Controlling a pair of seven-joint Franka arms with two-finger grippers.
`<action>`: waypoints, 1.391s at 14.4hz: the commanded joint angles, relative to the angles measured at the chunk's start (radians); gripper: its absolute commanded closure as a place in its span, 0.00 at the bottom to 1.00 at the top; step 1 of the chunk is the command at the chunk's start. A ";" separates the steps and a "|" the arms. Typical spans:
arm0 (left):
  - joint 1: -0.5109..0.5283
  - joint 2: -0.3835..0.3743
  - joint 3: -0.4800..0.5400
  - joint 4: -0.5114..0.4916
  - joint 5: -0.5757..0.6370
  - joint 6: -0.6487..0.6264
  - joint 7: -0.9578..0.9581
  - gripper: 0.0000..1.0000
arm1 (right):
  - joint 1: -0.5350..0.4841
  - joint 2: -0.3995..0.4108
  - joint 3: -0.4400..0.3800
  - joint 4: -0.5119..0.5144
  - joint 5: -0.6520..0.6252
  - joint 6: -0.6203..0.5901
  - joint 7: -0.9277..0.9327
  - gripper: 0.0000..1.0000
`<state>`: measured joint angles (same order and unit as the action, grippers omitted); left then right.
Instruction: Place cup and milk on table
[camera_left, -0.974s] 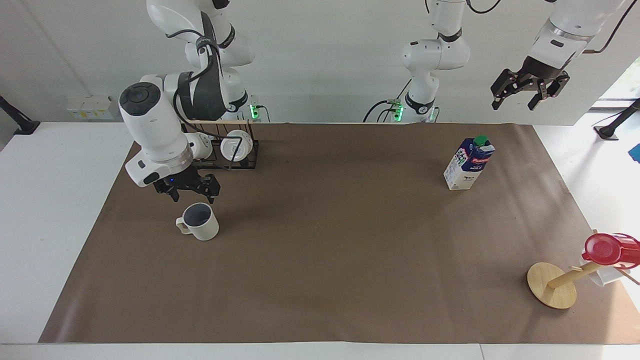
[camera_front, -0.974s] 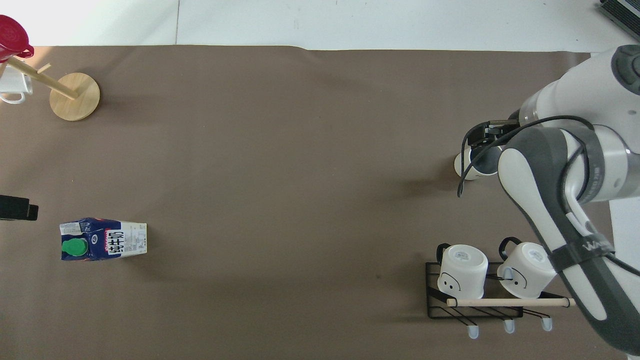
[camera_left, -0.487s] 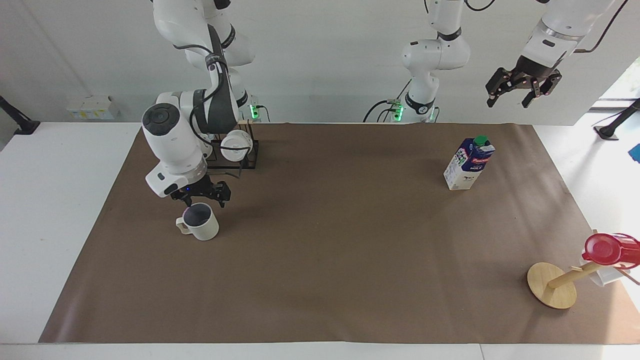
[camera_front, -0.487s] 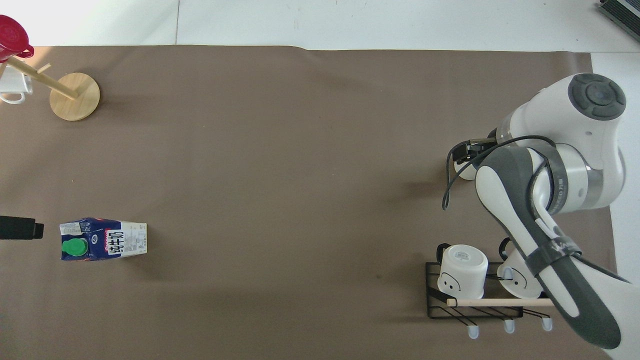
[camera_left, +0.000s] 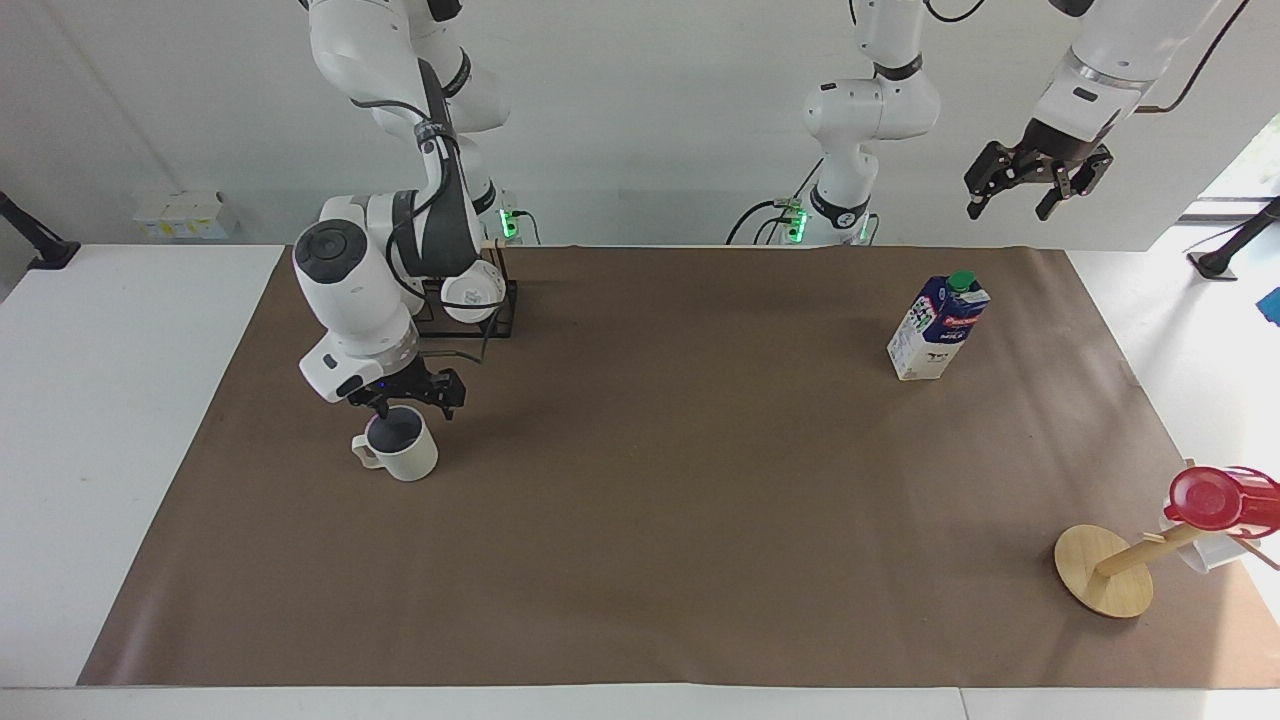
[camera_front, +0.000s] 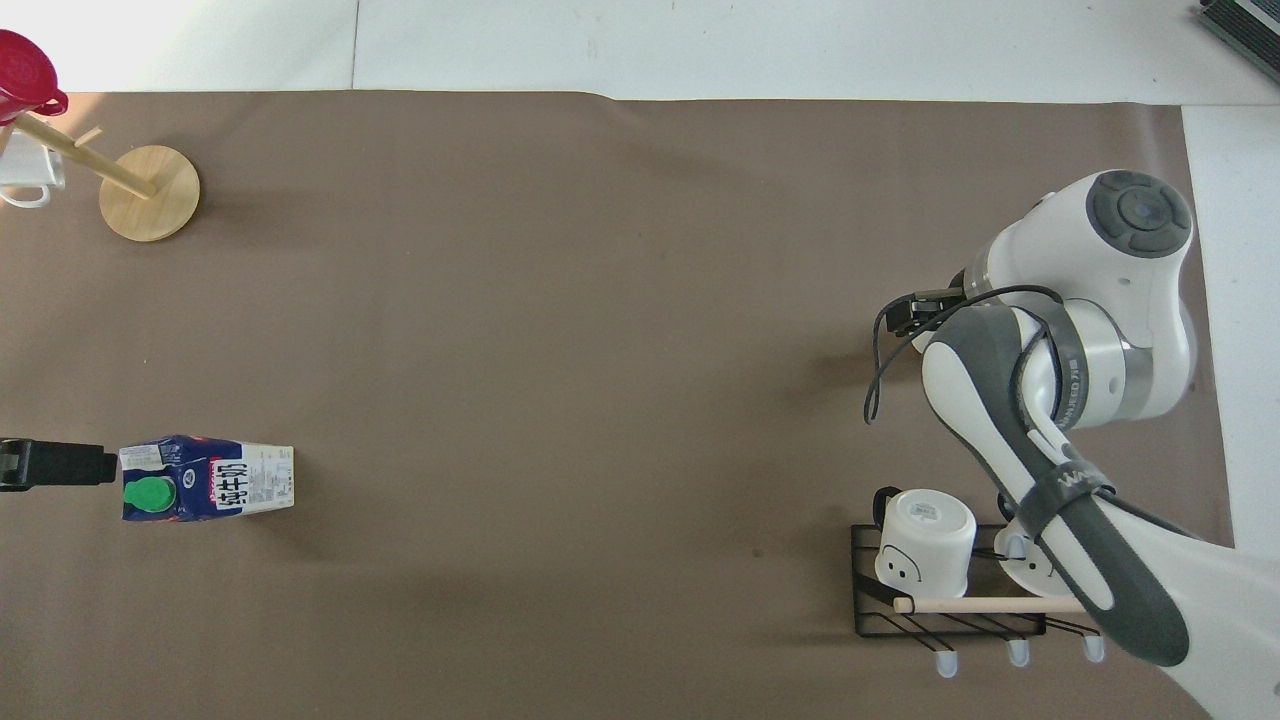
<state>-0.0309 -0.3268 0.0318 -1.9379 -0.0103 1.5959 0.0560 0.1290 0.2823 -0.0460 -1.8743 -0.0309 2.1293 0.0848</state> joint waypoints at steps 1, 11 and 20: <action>0.012 -0.086 -0.007 -0.119 0.024 0.079 0.015 0.00 | -0.002 -0.006 0.001 -0.039 -0.017 0.046 -0.028 0.26; 0.012 -0.115 -0.007 -0.249 0.039 0.189 0.015 0.00 | -0.005 -0.008 0.001 -0.031 -0.020 0.041 -0.030 1.00; 0.049 -0.156 -0.009 -0.426 0.072 0.354 0.016 0.00 | 0.104 -0.022 0.006 0.177 -0.010 -0.184 0.076 1.00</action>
<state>-0.0043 -0.4384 0.0324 -2.2895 0.0316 1.8886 0.0585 0.1913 0.2567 -0.0435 -1.7500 -0.0392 1.9996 0.1035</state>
